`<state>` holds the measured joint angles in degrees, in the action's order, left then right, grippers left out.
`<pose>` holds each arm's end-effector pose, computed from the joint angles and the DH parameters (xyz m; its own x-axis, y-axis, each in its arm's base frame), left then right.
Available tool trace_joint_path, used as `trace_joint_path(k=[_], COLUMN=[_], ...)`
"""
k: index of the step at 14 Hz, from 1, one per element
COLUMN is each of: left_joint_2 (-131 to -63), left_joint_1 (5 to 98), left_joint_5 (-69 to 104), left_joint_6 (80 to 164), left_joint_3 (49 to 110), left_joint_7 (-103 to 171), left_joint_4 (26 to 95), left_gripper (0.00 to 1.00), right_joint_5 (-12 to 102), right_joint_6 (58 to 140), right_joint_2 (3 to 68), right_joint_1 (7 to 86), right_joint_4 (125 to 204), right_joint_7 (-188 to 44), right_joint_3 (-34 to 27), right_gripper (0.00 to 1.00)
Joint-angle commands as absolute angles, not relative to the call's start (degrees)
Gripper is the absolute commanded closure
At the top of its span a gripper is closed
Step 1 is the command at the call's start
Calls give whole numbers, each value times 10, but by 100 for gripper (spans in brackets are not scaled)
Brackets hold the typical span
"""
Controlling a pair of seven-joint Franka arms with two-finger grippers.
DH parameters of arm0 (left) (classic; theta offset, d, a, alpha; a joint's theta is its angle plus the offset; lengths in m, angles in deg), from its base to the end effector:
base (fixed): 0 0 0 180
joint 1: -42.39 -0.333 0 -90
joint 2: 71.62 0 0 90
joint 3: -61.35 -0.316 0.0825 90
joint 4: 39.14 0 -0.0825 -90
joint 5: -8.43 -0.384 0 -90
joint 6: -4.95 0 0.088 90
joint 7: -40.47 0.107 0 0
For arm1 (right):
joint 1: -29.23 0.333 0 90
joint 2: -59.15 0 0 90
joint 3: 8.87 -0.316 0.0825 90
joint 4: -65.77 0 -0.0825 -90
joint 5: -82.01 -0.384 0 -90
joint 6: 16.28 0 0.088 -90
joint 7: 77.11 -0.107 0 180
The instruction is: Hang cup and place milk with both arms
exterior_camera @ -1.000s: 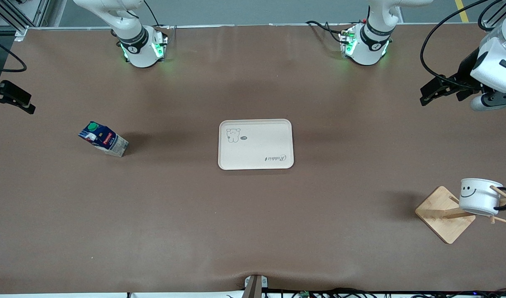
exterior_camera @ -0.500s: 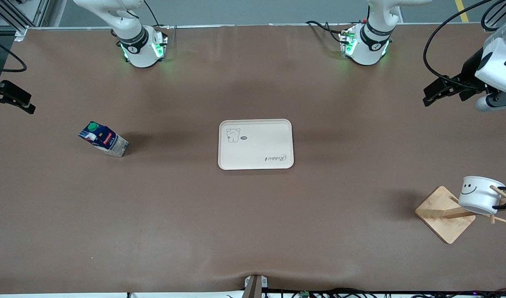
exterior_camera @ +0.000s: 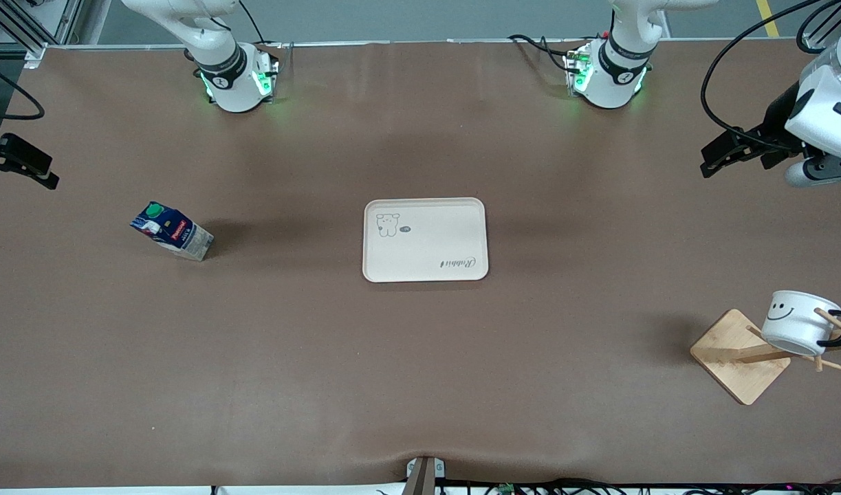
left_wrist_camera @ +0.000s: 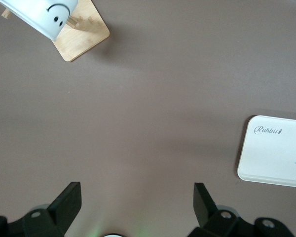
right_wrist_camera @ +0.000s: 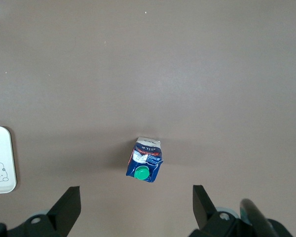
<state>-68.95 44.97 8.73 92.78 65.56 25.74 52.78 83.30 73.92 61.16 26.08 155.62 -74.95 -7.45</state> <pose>0.5320 -0.0649 0.6308 0.9901 0.1381 -0.0245 0.1381 -0.9904 -0.0046 0.5424 -0.0460 0.6453 0.9983 -0.0419 0.0403 -0.0429 -0.9988 0.0232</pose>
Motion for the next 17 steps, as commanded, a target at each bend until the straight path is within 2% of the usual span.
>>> trace_joint_path(k=[1, 17], left_joint_2=[-692, -690], left_joint_1=[440, 427], left_joint_5=[83, 83], left_joint_6=[930, 929], left_joint_3=[661, 660], left_joint_7=[271, 311], left_joint_4=[521, 523], left_gripper=[0, 0], right_joint_5=[832, 832], right_joint_6=[731, 731], right_joint_2=[613, 614], right_joint_1=[257, 258], right_joint_4=[1551, 1551], right_joint_7=[-746, -746], right_joint_3=[-75, -75], right_gripper=[0, 0])
